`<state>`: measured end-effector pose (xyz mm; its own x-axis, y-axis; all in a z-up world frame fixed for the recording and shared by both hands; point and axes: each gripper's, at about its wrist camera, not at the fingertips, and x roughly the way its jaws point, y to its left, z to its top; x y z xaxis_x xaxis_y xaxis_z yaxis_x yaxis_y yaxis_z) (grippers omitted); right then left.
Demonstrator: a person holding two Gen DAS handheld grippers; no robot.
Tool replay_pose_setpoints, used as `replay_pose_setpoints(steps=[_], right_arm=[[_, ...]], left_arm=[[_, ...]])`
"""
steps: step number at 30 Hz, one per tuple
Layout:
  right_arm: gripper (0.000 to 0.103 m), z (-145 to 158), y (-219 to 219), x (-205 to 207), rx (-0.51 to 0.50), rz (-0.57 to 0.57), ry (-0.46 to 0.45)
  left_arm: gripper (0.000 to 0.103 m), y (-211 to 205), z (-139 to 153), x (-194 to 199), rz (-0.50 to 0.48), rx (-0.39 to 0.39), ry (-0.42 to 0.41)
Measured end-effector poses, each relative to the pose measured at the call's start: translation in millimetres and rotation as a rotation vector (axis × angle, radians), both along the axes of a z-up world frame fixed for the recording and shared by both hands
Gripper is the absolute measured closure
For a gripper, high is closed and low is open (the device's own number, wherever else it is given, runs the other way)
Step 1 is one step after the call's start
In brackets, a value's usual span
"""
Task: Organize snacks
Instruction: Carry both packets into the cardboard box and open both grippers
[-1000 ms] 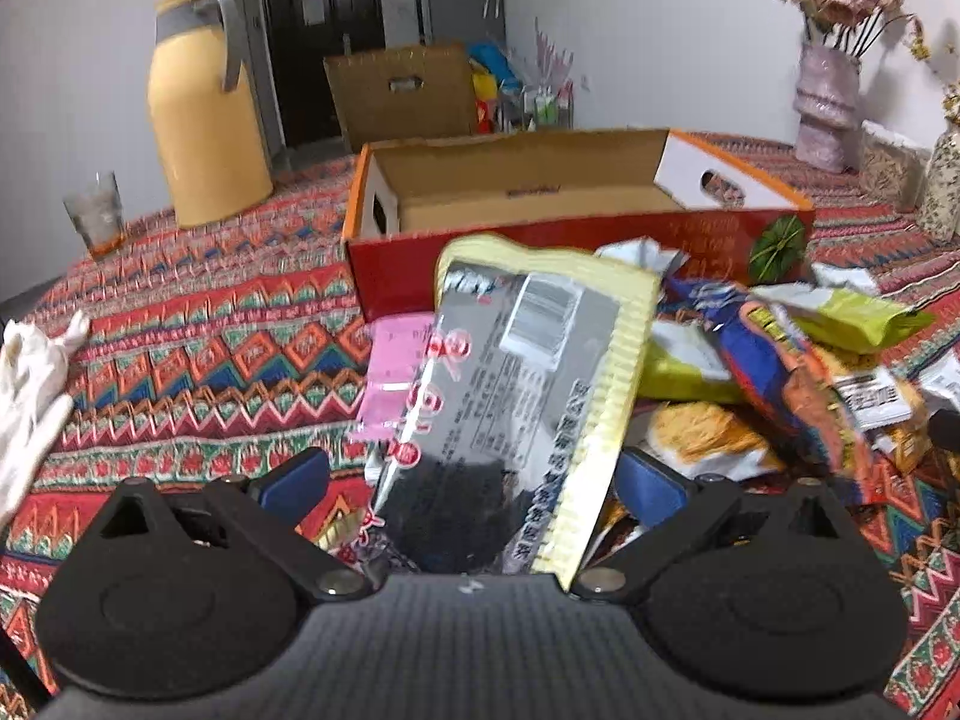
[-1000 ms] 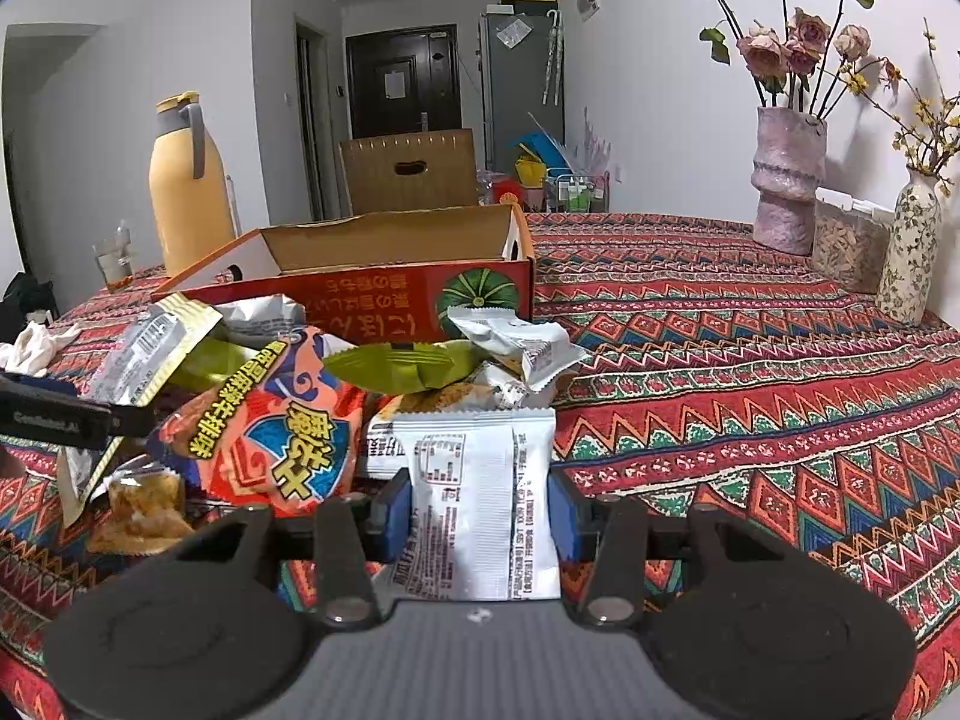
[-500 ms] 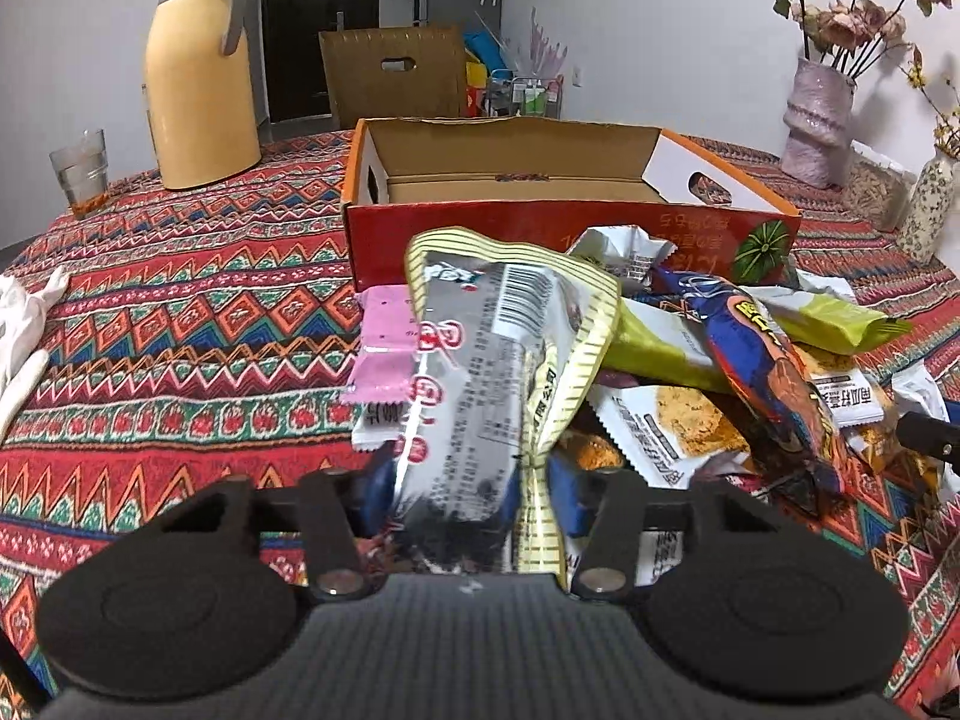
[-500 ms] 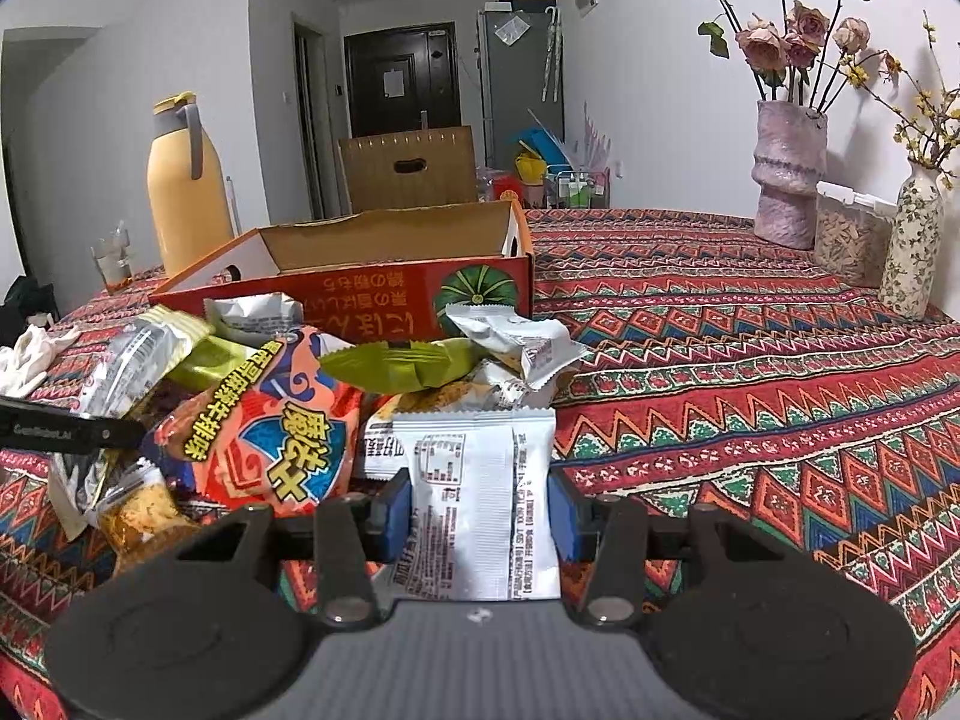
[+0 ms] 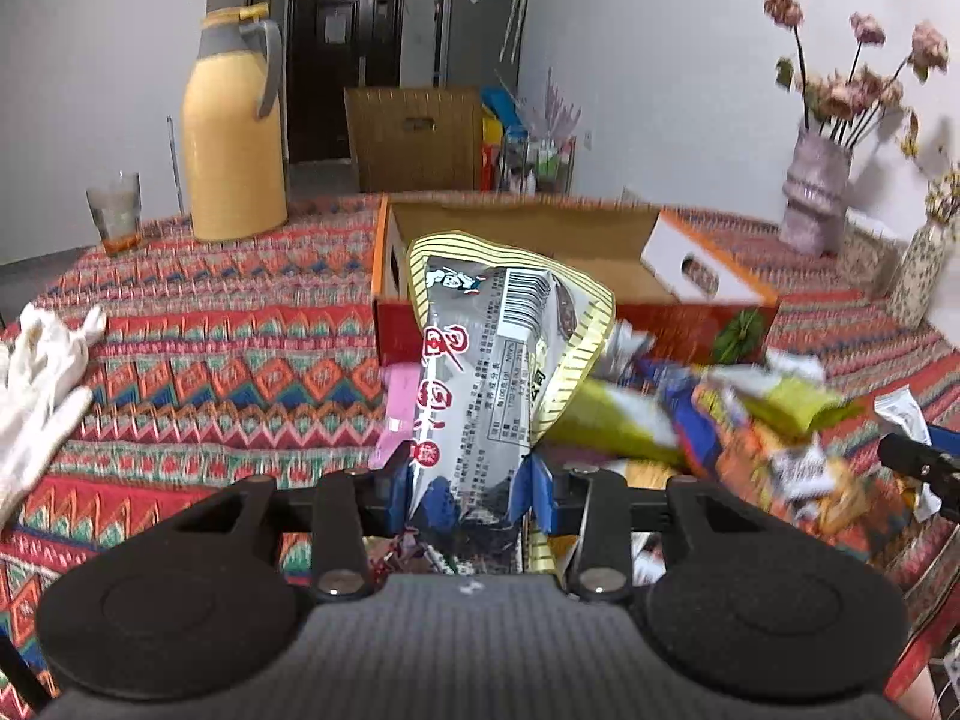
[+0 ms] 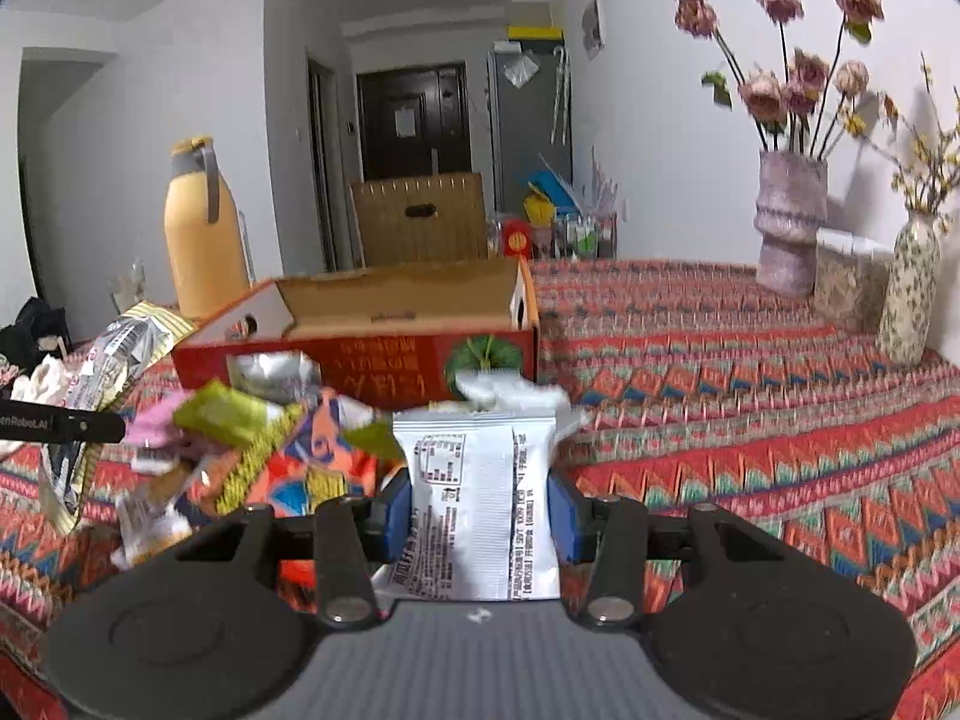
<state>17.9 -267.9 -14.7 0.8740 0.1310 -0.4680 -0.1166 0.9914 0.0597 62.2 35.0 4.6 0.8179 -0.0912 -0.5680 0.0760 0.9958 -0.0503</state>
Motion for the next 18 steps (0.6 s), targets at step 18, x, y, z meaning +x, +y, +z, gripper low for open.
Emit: replay_pose_setpoints(steps=[18], right_arm=[[0.058, 61, 11, 90, 0.027, 0.069, -0.129]], left_arm=[[0.064, -22, 57, 73, 0.071, -0.072, -0.088]])
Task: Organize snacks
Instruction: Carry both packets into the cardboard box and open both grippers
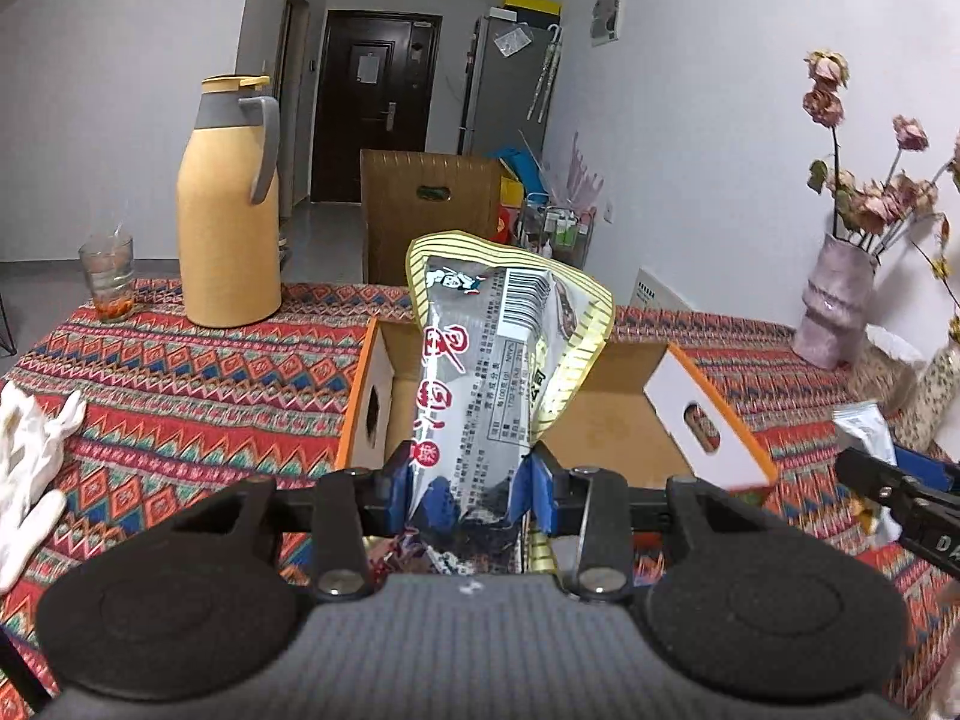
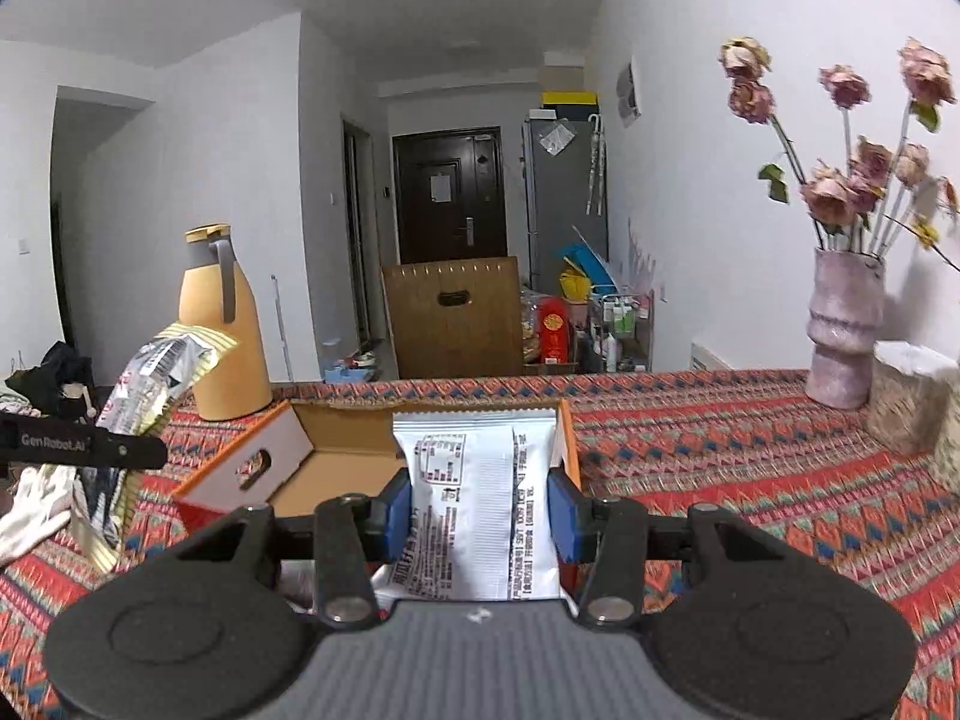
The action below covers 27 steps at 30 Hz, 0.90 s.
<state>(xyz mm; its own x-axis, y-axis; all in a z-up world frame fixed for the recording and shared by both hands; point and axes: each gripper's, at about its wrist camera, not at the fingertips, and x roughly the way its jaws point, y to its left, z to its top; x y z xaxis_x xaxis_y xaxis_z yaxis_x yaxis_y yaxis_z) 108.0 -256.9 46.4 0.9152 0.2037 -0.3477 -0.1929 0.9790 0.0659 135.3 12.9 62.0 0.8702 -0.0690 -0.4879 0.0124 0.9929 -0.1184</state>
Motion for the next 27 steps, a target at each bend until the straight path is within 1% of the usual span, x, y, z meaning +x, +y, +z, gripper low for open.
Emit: replay_pose_setpoints(steps=[7, 12, 15, 20, 22, 25, 26, 27], right_arm=[[0.058, 2, 18, 64, -0.013, 0.022, 0.046], [0.058, -13, 29, 109, -0.029, 0.022, 0.114], [0.058, -24, 34, 129, -0.03, 0.02, 0.152], [0.058, -49, 35, 147, -0.025, 0.005, 0.196], [0.058, -55, 35, 154, -0.029, 0.011, 0.223], [0.057, -60, 34, 157, -0.026, 0.012, 0.24], [0.056, -61, 35, 158, -0.028, 0.01, 0.243], [0.053, -63, 35, 158, -0.027, 0.006, 0.246]], left_arm=[[0.064, -11, 3, 50, 0.016, -0.006, 0.011], [0.064, -14, -5, 85, 0.052, -0.02, 0.035], [0.064, -13, -17, 103, 0.081, -0.024, 0.059], [0.064, -13, -43, 119, 0.103, -0.022, 0.086], [0.064, -14, -51, 125, 0.098, -0.005, 0.103], [0.063, -13, -59, 129, 0.088, -0.013, 0.124], [0.06, -13, -60, 129, 0.084, -0.015, 0.127], [0.053, -12, -61, 128, 0.077, -0.023, 0.127]])
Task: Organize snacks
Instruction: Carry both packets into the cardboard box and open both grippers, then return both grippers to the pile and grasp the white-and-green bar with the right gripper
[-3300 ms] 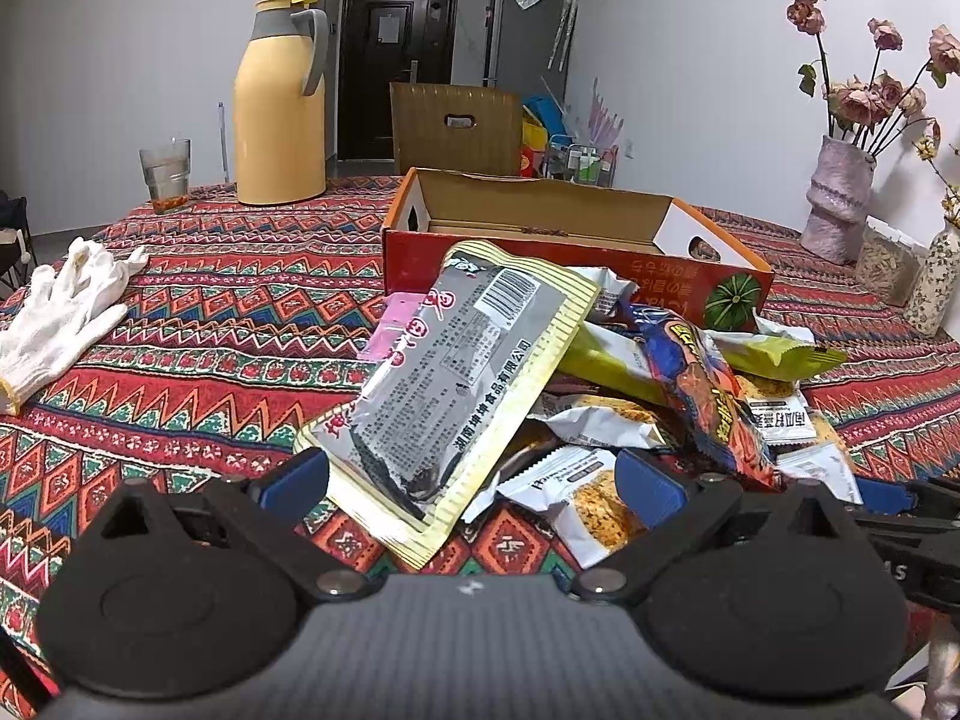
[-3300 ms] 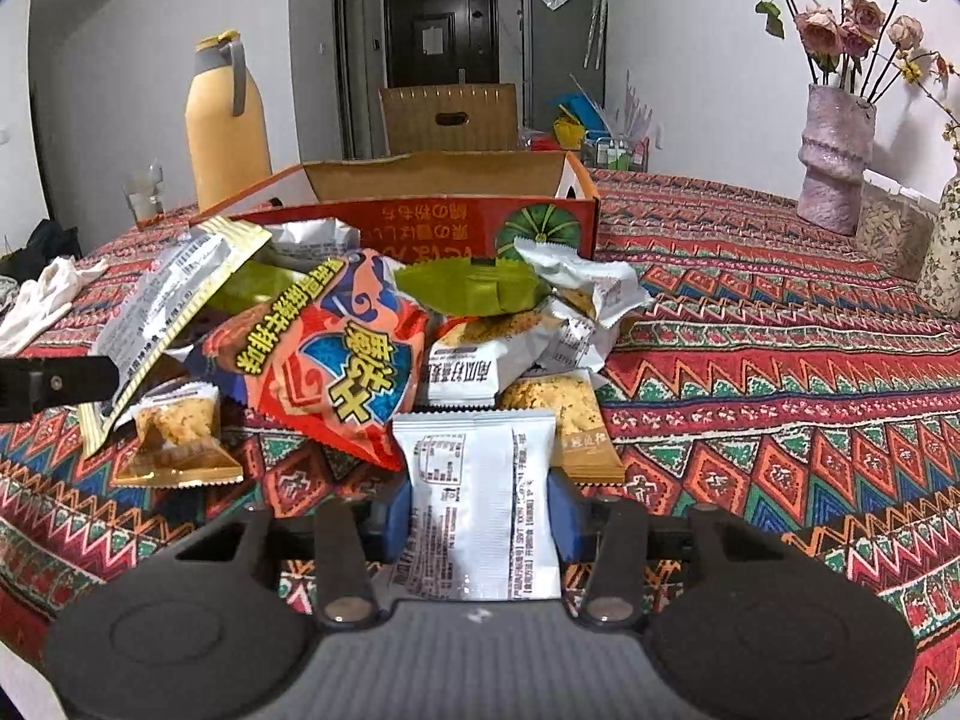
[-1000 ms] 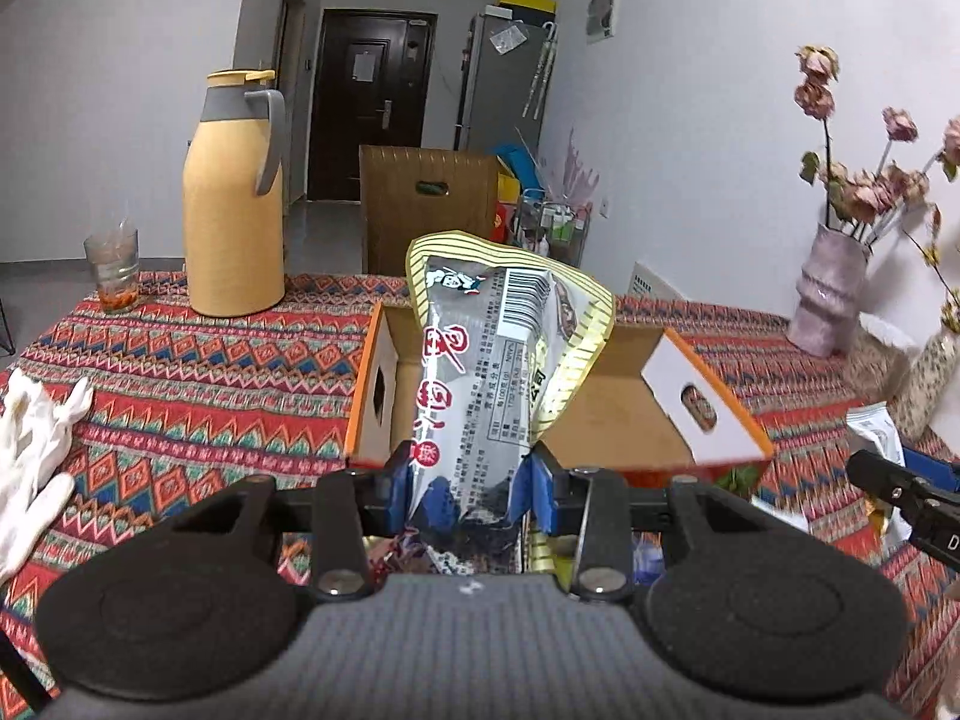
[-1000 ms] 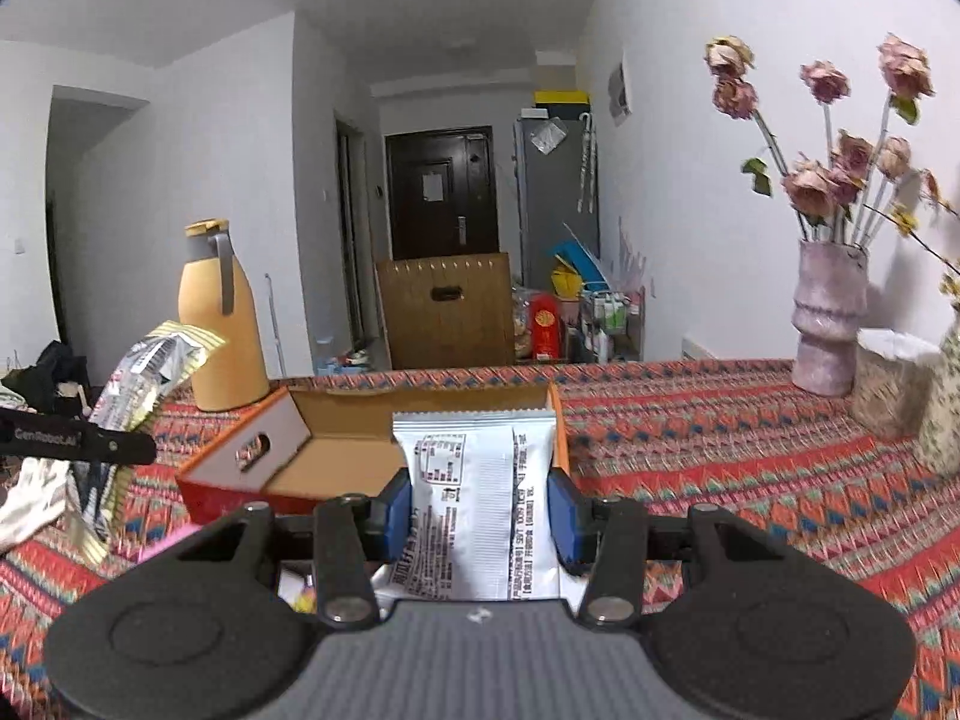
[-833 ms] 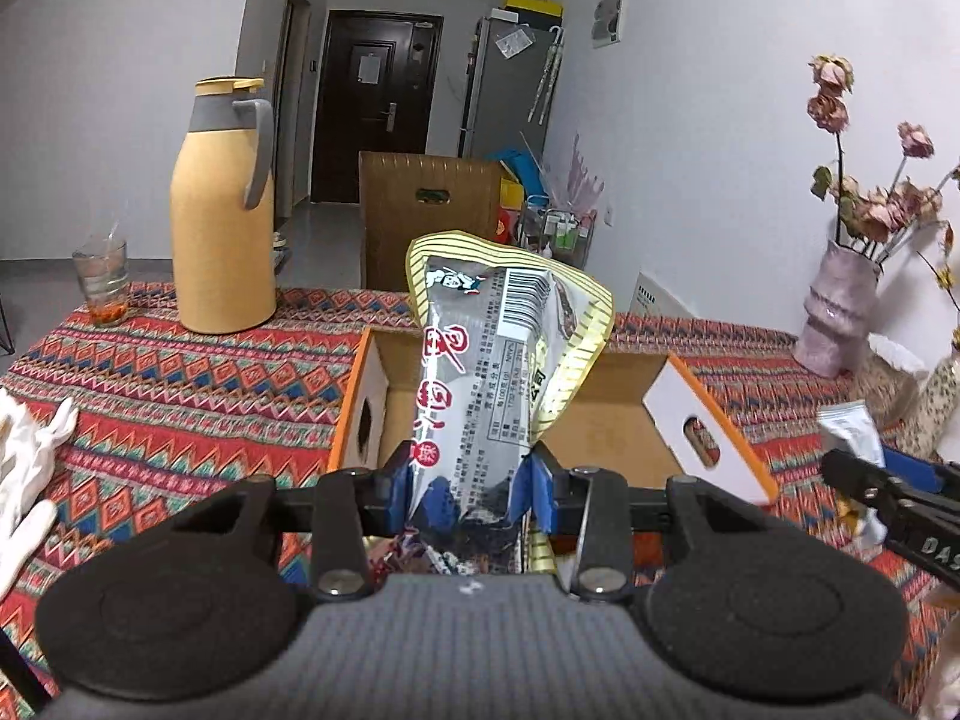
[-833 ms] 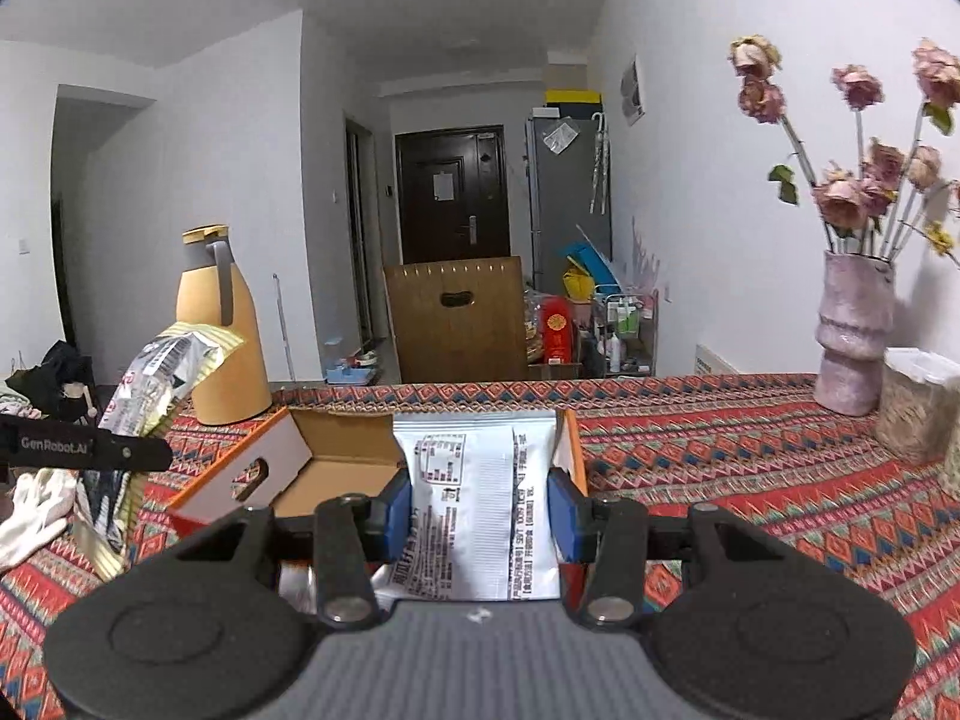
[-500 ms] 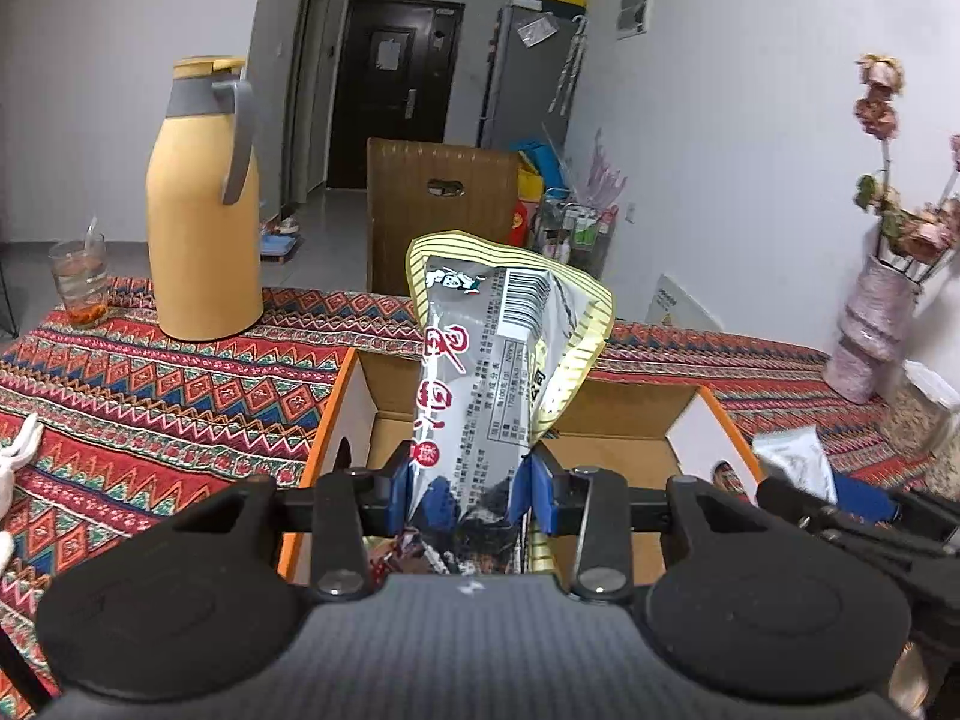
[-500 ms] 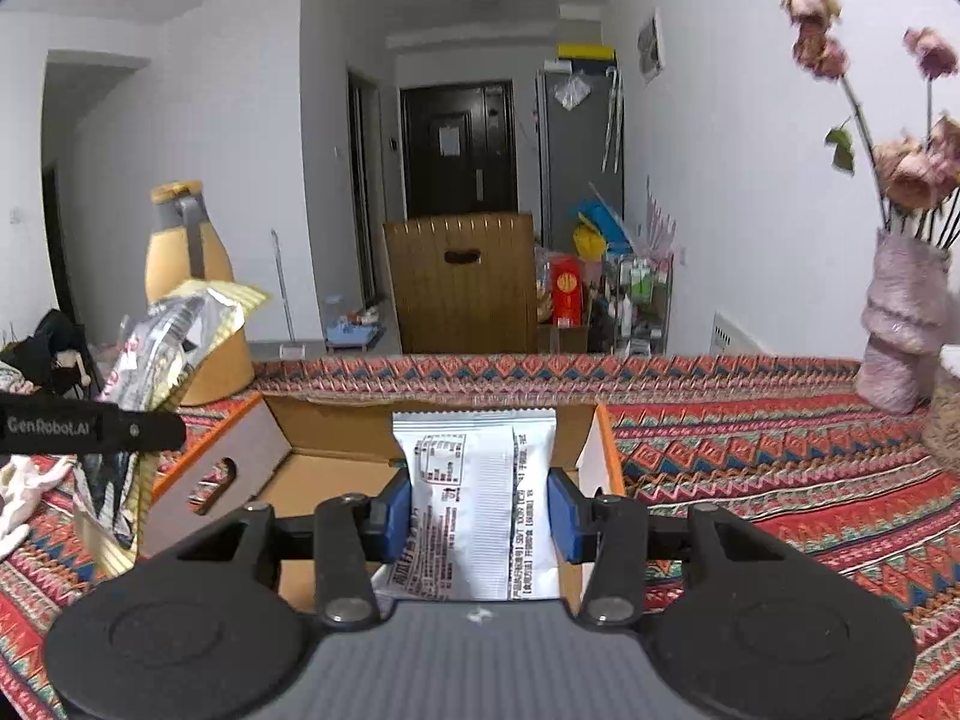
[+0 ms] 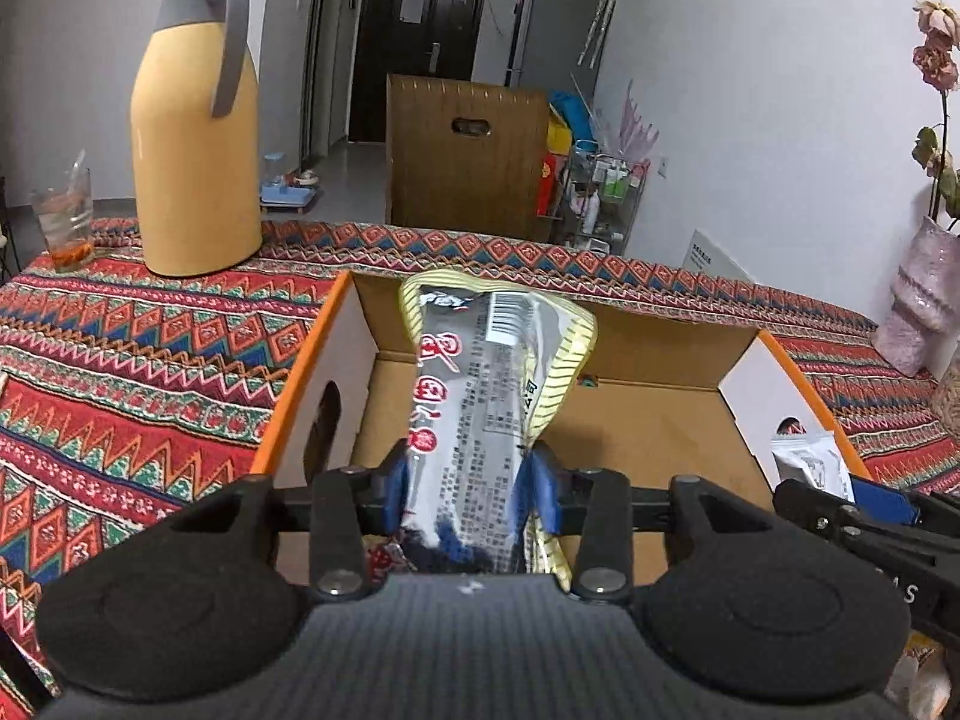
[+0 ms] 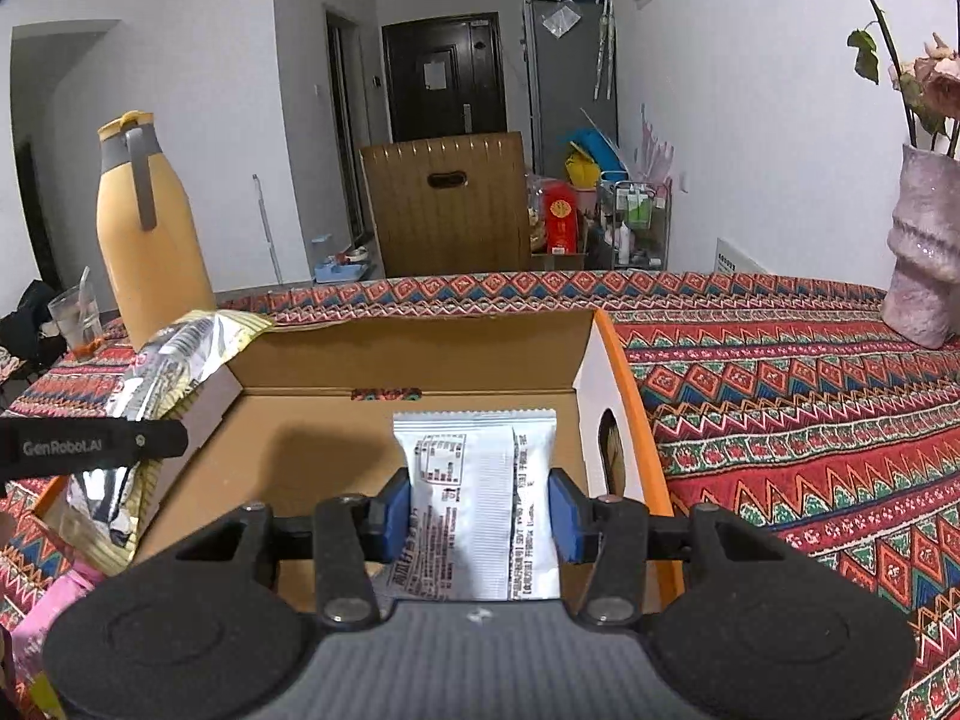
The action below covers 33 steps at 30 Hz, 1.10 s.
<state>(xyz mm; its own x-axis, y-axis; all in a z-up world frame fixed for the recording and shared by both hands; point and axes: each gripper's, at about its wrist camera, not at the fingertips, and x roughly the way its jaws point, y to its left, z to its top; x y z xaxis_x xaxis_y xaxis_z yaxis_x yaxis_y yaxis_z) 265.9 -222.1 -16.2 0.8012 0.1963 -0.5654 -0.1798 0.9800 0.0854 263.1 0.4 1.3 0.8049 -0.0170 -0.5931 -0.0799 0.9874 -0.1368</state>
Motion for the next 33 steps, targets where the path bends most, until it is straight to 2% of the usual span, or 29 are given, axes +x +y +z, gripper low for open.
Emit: replay_pose_setpoints(steps=[1, 2, 3, 4, 6, 7, 8, 14, 19, 25, 33], right_arm=[[0.051, -1, -1, 0, 0.0, -0.005, 0.0], [0.047, -1, -2, 0, 0.001, -0.007, -0.001], [0.036, -1, -3, -1, 0.007, -0.01, -0.003], [0.024, 0, -4, -3, 0.011, -0.013, -0.012], [0.009, 2, -6, -7, 0.015, -0.026, -0.032], [0.002, 4, -8, -8, 0.022, -0.03, -0.04], [0.0, 4, -9, -9, 0.03, -0.032, -0.044], [0.0, 10, -17, -15, 0.043, -0.043, -0.051], [0.0, 26, -17, -30, 0.034, -0.046, -0.098], [0.0, 43, -19, -65, 0.023, -0.037, -0.142], [0.0, 42, -21, -119, -0.007, -0.019, -0.142]], left_arm=[[0.048, 0, 0, -2, -0.006, -0.008, -0.003], [0.038, -1, 0, -3, -0.009, -0.009, -0.007], [0.028, -1, 1, -5, -0.007, -0.003, -0.014], [0.023, -2, 2, -8, -0.001, 0.005, -0.023], [0.008, -3, 4, -12, 0.007, 0.007, -0.042], [0.002, -3, 7, -14, 0.012, 0.003, -0.05], [0.0, -3, 9, -16, 0.023, -0.001, -0.058], [0.0, -3, 19, -24, 0.031, 0.004, -0.077], [0.0, -4, 36, -38, 0.042, 0.016, -0.11], [0.0, -5, 50, -65, 0.028, 0.018, -0.127], [0.0, -6, 46, -111, -0.006, 0.029, -0.103]])
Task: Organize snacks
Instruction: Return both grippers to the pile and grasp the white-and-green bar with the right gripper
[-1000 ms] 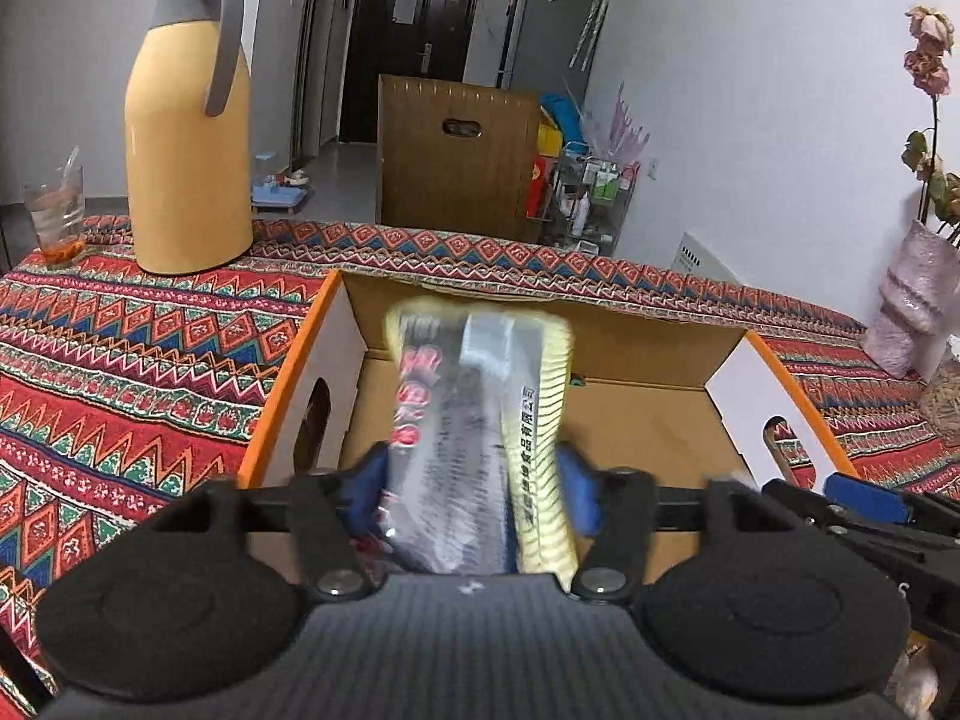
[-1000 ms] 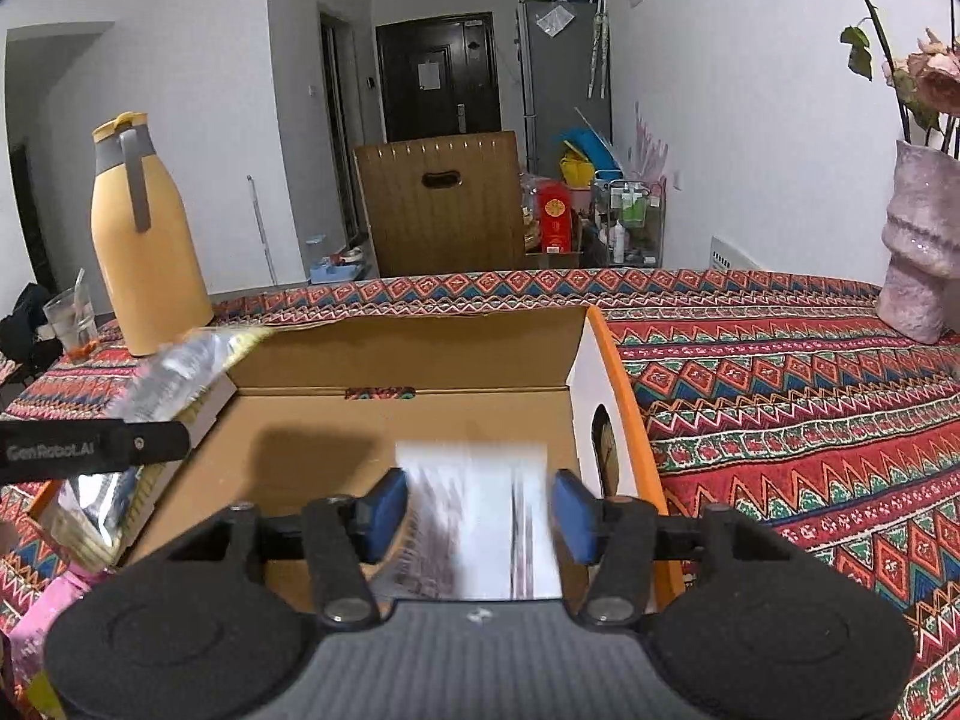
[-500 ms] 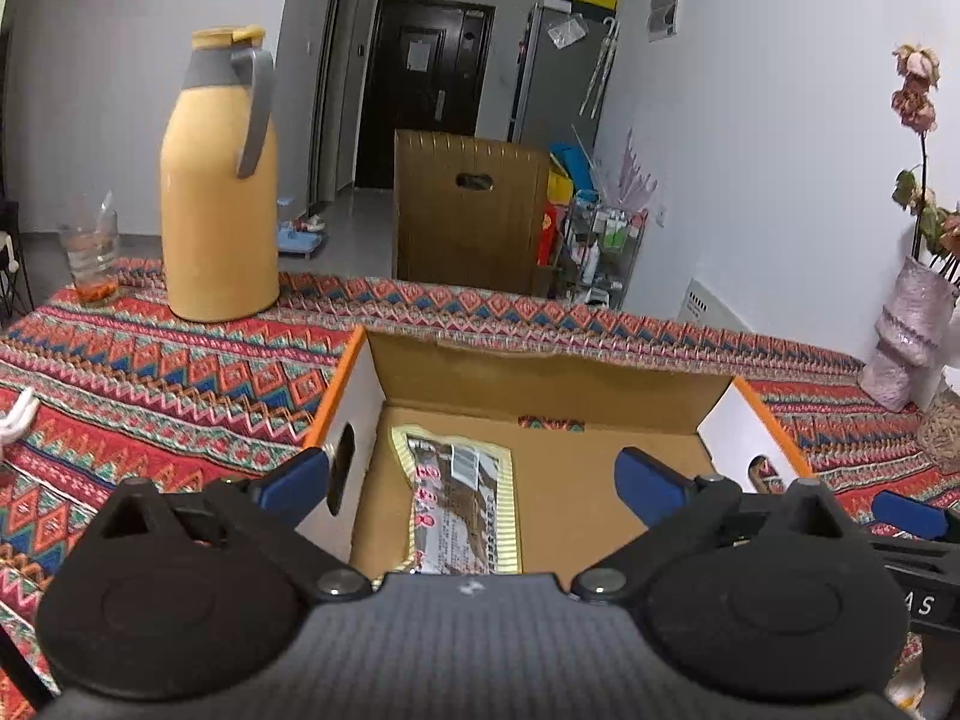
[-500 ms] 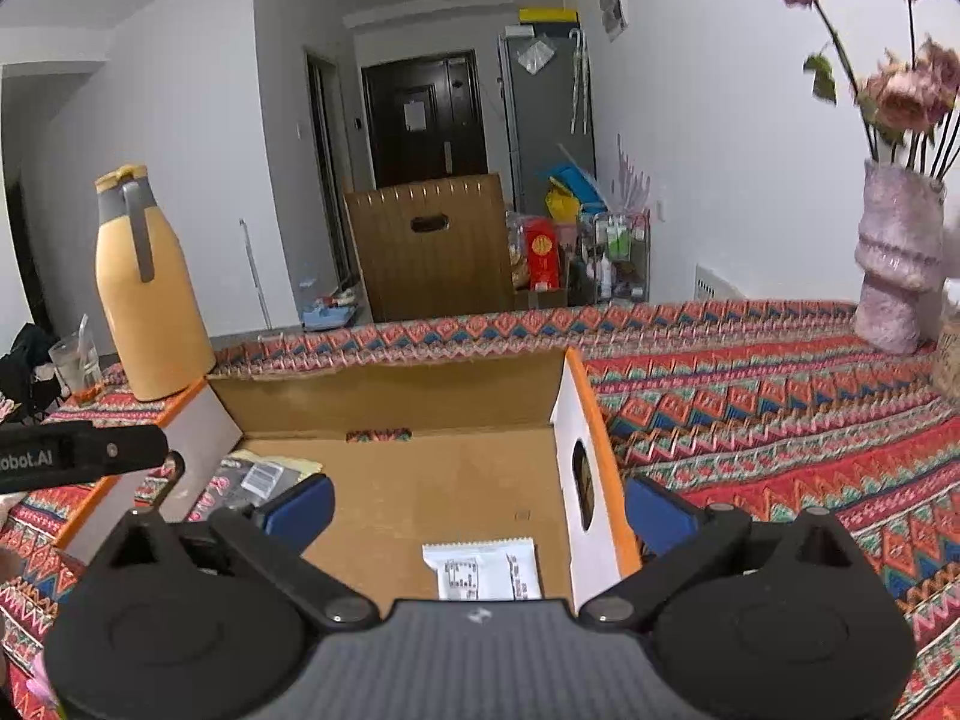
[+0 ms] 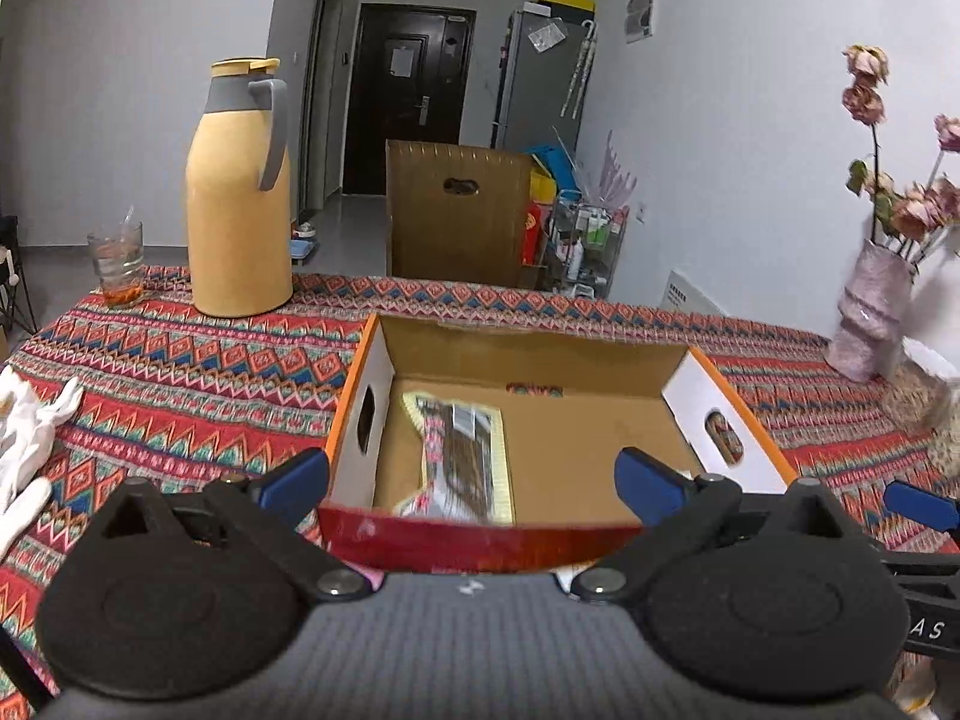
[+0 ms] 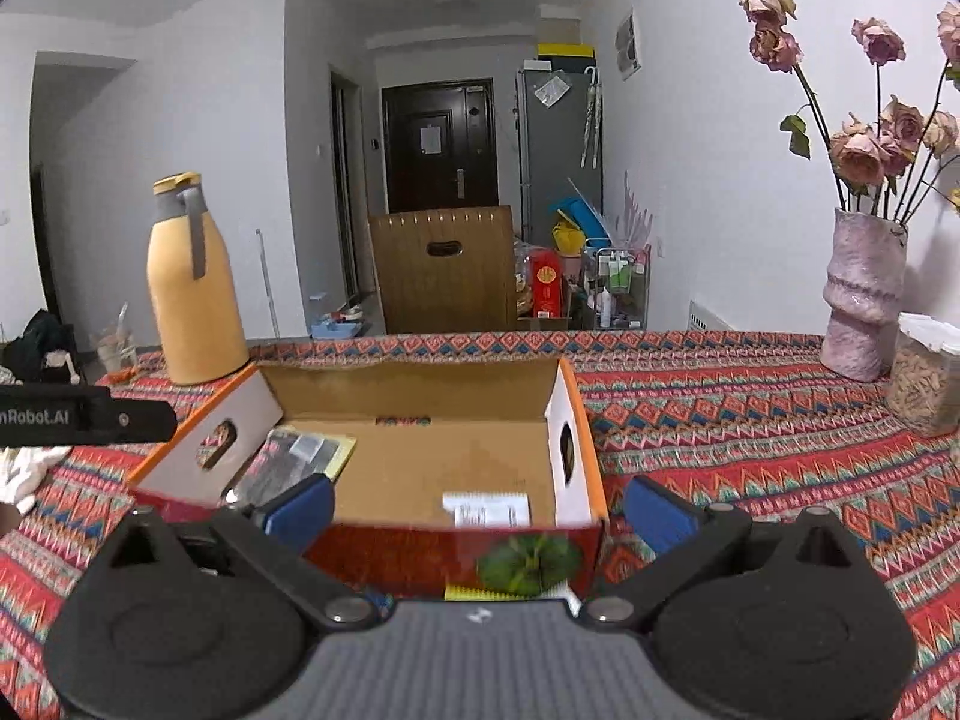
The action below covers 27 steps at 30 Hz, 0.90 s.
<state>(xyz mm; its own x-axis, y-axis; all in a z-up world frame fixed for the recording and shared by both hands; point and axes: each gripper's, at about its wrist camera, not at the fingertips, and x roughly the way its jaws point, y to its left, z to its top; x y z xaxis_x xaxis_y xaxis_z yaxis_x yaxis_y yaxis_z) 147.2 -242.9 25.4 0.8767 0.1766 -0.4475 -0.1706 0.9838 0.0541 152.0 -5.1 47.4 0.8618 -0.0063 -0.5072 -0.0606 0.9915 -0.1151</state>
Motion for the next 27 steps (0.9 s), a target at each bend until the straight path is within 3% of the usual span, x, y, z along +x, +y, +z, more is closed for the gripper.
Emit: replay_pose_setpoints(steps=[8, 15, 17, 22, 24, 27], right_arm=[[0.0, -16, -8, -44, -0.016, 0.004, 0.033], [0.001, -33, -12, -59, -0.016, 0.005, 0.085], [0.01, -33, -12, -57, -0.004, 0.014, 0.093], [0.046, -35, -6, -35, 0.027, 0.056, 0.197], [0.054, -39, -4, -21, 0.036, 0.063, 0.268], [0.054, -45, 0, -1, 0.027, 0.055, 0.338]], left_arm=[[0.0, 4, -20, -38, -0.023, -0.001, 0.033], [0.0, 9, -40, -54, -0.021, 0.003, 0.06], [0.0, 11, -44, -51, -0.013, 0.005, 0.074], [0.0, 14, -45, -50, -0.013, -0.007, 0.078], [0.0, 15, -45, -51, -0.015, -0.01, 0.077], [0.0, 17, -46, -52, -0.015, -0.015, 0.079]])
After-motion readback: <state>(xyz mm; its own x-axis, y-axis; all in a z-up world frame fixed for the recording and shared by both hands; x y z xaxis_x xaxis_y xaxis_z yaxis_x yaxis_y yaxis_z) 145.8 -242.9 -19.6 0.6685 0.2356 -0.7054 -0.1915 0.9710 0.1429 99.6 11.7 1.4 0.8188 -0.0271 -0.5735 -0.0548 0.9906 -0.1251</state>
